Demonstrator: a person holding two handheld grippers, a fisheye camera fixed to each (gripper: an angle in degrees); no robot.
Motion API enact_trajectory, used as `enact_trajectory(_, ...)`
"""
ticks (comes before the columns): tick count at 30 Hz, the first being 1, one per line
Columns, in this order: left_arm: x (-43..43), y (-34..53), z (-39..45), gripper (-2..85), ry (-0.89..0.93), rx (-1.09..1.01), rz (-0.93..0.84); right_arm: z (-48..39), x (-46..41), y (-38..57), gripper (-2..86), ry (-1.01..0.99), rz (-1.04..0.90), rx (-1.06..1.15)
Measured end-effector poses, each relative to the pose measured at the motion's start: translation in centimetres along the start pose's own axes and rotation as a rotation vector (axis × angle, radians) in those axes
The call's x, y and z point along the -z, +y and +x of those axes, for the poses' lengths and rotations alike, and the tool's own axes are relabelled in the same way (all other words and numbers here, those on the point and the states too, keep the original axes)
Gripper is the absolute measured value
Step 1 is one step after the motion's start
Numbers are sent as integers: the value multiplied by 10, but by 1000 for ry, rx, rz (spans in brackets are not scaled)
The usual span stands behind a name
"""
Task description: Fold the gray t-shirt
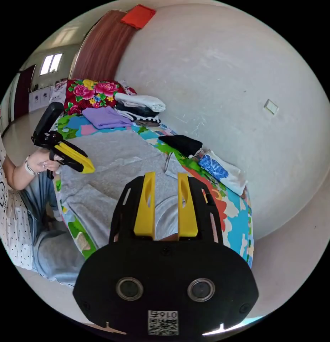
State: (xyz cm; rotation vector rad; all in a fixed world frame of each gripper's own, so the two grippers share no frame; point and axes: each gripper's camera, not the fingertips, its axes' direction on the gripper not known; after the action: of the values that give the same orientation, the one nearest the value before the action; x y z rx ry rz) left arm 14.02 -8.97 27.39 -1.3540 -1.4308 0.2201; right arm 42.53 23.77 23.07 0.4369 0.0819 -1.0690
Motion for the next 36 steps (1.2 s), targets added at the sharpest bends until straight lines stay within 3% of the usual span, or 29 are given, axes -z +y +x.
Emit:
enact_trajectory(5,-3,-3,-14,-9,-15,14,27,10,-140,-63,98,-77,-344,142)
enact_trajectory(8,0,-11,-19,-10,-18,-8,37,17,-187,-76,85,4,-420,184)
enact_trajectory(12,16,-33,-31,-9,64,17,31,24,-208,-82,38,-100,-446,279)
enact_trajectory(17,59,-82,-38,-7,-79,-57,234,63,-177,-59,5,-68,-150,80)
enact_trajectory(22,24,-194,-69,28,-163,-192,94,78,-157,-33,1,114,-64,91)
enact_trajectory(25,-28,-256,-89,75,-254,-273,-67,113,-143,-23,0,30,37,-40)
enact_trajectory(27,-56,-291,-96,97,-384,-335,-83,133,-138,-12,0,-32,96,-103)
enact_trajectory(30,-78,-323,-102,106,-406,-394,-69,161,-138,3,0,-112,152,-191)
enact_trajectory(36,-85,-364,-109,4,-317,-391,-10,194,-138,18,1,-170,215,-240)
